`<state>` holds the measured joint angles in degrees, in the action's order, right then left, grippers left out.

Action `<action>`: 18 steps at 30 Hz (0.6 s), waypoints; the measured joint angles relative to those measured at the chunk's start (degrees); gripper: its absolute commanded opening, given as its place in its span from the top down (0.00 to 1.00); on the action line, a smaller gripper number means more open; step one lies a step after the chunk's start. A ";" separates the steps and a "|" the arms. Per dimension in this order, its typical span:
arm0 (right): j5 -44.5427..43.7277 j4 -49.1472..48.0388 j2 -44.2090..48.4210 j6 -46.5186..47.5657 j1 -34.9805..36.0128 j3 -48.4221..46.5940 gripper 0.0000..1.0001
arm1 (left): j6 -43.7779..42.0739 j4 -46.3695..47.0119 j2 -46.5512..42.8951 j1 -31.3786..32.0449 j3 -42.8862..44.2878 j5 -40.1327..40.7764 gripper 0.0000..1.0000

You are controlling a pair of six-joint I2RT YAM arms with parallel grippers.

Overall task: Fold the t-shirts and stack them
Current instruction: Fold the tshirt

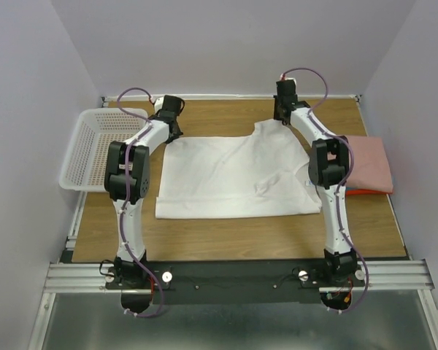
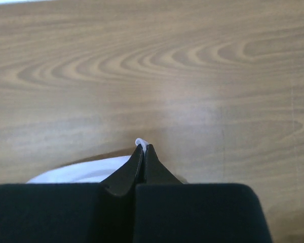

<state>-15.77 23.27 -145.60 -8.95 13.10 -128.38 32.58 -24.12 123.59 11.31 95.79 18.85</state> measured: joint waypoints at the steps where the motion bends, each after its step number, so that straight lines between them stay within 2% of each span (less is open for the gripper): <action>1: 0.70 0.09 1.86 0.00 -0.13 2.69 1.00 | 0.00 0.52 -0.68 0.00 -1.33 -0.02 1.00; 5: 3.28 -0.63 10.86 -0.48 -0.09 14.40 1.00 | 0.02 2.16 -5.05 -0.02 -8.41 -0.02 1.00; 6: 4.11 -1.33 14.95 -0.94 -0.04 20.02 1.00 | 0.02 2.54 -6.23 0.00 -9.99 -0.04 1.00; 14: 6.40 -6.03 37.53 -4.20 0.52 44.83 1.00 | 0.09 7.32 -16.55 0.46 -22.21 -0.31 1.00; 18: 6.58 -6.86 44.44 -6.08 0.57 53.09 1.00 | 0.35 9.25 -21.86 1.29 -27.30 -0.28 1.00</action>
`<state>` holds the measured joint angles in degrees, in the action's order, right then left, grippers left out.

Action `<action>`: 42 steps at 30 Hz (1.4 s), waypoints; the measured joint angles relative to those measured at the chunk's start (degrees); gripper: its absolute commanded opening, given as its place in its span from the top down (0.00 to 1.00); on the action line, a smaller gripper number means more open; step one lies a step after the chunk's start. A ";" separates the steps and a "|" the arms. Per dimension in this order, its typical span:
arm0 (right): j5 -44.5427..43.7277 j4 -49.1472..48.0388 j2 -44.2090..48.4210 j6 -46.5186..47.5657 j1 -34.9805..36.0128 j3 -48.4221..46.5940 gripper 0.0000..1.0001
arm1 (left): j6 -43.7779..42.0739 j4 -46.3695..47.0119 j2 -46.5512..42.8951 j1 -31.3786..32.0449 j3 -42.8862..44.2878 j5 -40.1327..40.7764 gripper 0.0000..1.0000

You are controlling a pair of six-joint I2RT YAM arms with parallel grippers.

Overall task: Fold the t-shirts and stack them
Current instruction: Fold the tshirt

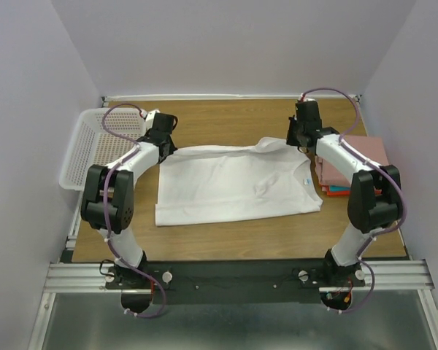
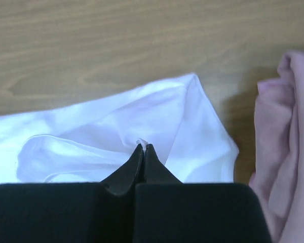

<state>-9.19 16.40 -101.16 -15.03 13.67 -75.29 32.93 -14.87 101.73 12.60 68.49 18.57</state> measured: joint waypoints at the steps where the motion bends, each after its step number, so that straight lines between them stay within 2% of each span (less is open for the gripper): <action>1: 0.02 -0.11 1.73 -0.50 0.00 2.34 1.00 | 0.17 0.31 -1.33 0.31 -1.29 0.00 1.00; 11: 0.28 -0.15 18.38 -4.66 0.15 17.77 1.00 | 2.54 3.43 -15.26 2.97 -14.84 0.13 1.00; 20: 0.28 0.87 31.41 -7.56 0.20 27.65 1.00 | 5.18 5.29 -21.94 7.17 -22.93 0.90 1.00; 32: 2.34 1.88 36.17 -9.25 0.20 36.37 0.98 | 10.51 4.66 -26.75 7.87 -28.52 5.31 1.00; 34: 2.71 1.99 36.65 -9.53 0.22 37.75 0.91 | 11.26 4.09 -26.75 7.87 -28.57 6.19 0.95; 35: 2.84 2.05 36.92 -9.66 0.22 38.62 0.86 | 11.61 3.74 -26.77 7.87 -28.61 6.54 0.83; 36: 2.95 2.23 37.13 -10.05 0.22 39.36 0.77 | 11.80 3.50 -26.86 7.87 -28.72 6.60 0.71; 38: 3.78 2.29 37.68 -10.80 0.20 40.85 0.66 | 12.61 3.17 -27.32 7.87 -29.40 6.78 0.62; 39: 4.26 2.54 38.01 -11.17 0.22 41.62 0.52 | 12.92 2.86 -27.71 7.87 -29.88 6.84 0.59; 40: 4.81 2.71 38.34 -11.54 0.20 42.29 0.48 | 13.22 2.64 -28.13 7.87 -30.40 6.84 0.56; 41: 5.60 2.75 38.73 -11.78 0.22 43.01 0.45 | 13.57 2.25 -28.68 7.87 -30.93 6.86 0.46; 42: 6.88 2.82 39.32 -12.70 0.22 43.80 0.25 | 13.90 1.44 -29.49 7.87 -31.52 6.91 0.41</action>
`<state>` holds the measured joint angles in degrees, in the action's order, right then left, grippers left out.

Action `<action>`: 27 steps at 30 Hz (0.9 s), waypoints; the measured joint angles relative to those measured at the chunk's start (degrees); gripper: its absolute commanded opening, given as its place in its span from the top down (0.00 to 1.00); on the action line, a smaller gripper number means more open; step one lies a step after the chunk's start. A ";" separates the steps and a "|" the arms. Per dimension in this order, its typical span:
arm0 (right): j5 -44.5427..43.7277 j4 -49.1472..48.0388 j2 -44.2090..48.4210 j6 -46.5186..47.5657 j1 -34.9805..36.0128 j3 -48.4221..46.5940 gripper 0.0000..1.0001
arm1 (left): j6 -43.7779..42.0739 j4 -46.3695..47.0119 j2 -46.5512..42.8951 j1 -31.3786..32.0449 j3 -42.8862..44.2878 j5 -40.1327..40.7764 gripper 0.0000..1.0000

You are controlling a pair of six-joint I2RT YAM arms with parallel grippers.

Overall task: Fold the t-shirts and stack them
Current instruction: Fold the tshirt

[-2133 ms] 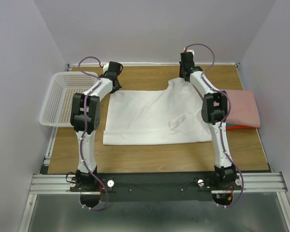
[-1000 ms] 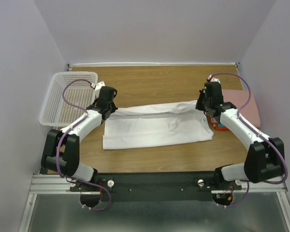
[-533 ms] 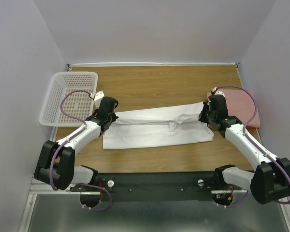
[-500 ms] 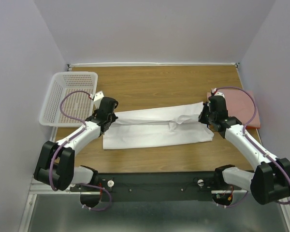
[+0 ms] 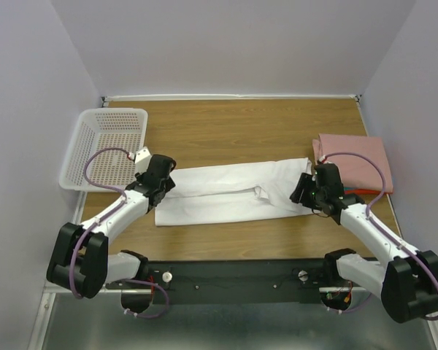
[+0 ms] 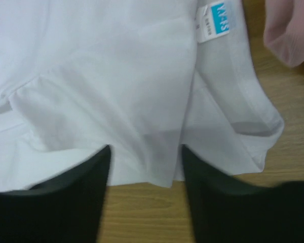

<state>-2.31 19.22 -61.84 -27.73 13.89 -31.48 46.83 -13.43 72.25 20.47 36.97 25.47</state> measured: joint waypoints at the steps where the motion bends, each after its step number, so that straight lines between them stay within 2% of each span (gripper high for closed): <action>1: 0.66 0.33 1.11 -0.28 -0.02 1.05 0.14 | 0.59 -0.70 -0.55 0.00 -0.31 0.07 0.37; 2: 1.86 0.59 2.29 -0.76 -0.02 1.84 0.03 | 0.85 -1.51 -1.36 0.00 -0.57 0.24 0.25; 3: 3.21 1.07 3.56 -1.55 0.00 2.43 0.00 | 1.20 -2.56 -2.67 0.00 -0.85 0.37 0.07; 4: 3.85 1.16 4.17 -1.88 -0.02 2.58 0.00 | 1.44 -3.15 -3.69 0.00 -0.96 0.46 0.02; 9: 7.26 1.95 9.84 -4.04 0.04 2.36 0.00 | 1.16 -5.25 -11.43 0.13 -0.55 0.33 0.02; 15: 9.42 2.47 10.10 -5.09 0.04 -1.29 0.00 | -1.75 -1.79 -11.93 2.10 1.05 -4.50 0.02; 20: 9.79 1.99 3.15 -5.79 0.04 -3.45 0.00 | -4.44 4.02 -3.89 3.63 1.05 -11.21 0.02; 27: 9.31 0.59 -13.90 -6.86 0.04 -5.99 0.00 | -6.16 8.26 3.50 4.63 -0.20 -15.93 0.02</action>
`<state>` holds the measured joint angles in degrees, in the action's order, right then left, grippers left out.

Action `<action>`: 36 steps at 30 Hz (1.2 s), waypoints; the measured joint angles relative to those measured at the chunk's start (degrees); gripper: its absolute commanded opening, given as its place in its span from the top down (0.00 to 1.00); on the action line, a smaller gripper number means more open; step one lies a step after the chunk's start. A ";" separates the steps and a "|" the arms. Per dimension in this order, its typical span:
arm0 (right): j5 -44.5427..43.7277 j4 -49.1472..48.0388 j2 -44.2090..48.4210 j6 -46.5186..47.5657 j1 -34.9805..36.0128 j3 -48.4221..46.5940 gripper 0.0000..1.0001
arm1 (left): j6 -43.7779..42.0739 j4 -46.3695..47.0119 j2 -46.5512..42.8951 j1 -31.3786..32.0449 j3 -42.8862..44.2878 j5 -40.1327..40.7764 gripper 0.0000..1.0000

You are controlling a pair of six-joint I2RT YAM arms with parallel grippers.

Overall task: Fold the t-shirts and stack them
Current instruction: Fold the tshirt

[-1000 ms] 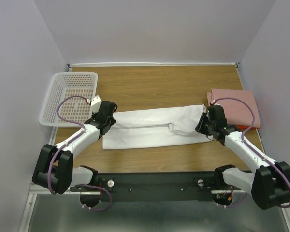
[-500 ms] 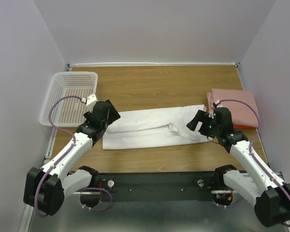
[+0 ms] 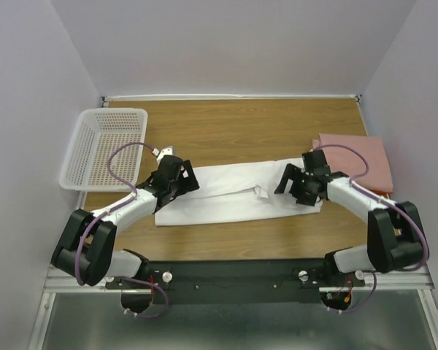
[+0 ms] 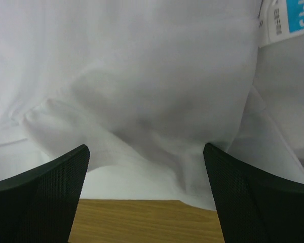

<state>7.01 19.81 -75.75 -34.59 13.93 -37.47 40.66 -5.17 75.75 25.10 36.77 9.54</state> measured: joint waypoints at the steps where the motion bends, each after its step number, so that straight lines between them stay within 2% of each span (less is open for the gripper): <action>1: -0.39 0.09 -2.40 -0.11 -0.02 -1.03 0.00 | -0.15 0.68 0.35 0.07 -0.61 -0.63 0.02; 9: -2.34 -3.06 -22.03 0.55 0.00 -19.47 0.00 | -0.07 4.83 1.01 1.79 -5.38 -1.92 0.02; 12: -2.21 -3.85 -31.15 2.36 -0.02 -30.34 0.00 | 0.74 5.16 -0.63 4.02 -6.69 -3.06 0.02; 15: -1.01 -5.79 -39.50 4.85 -0.02 -40.59 0.00 | 2.36 4.55 -2.01 7.96 -7.34 -5.20 0.02; 20: 6.01 -8.39 -53.86 8.31 -0.07 -60.26 0.00 | 5.73 5.18 -1.49 15.10 -7.34 -6.64 0.02; 29: 16.79 -8.17 -74.75 9.97 1.33 -91.30 0.00 | 12.76 12.52 6.12 30.67 -3.80 -8.17 0.02; 32: 16.85 -8.02 -78.53 10.01 2.43 -97.39 0.00 | 13.49 12.26 8.41 33.88 -1.53 -8.24 0.02; 36: 15.80 -7.48 -78.88 10.67 3.30 -98.31 0.00 | 13.62 7.32 10.29 35.93 2.75 -6.99 0.02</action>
<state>22.81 12.34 -154.63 -23.92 17.23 -135.79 54.28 2.15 86.04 61.04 39.53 2.55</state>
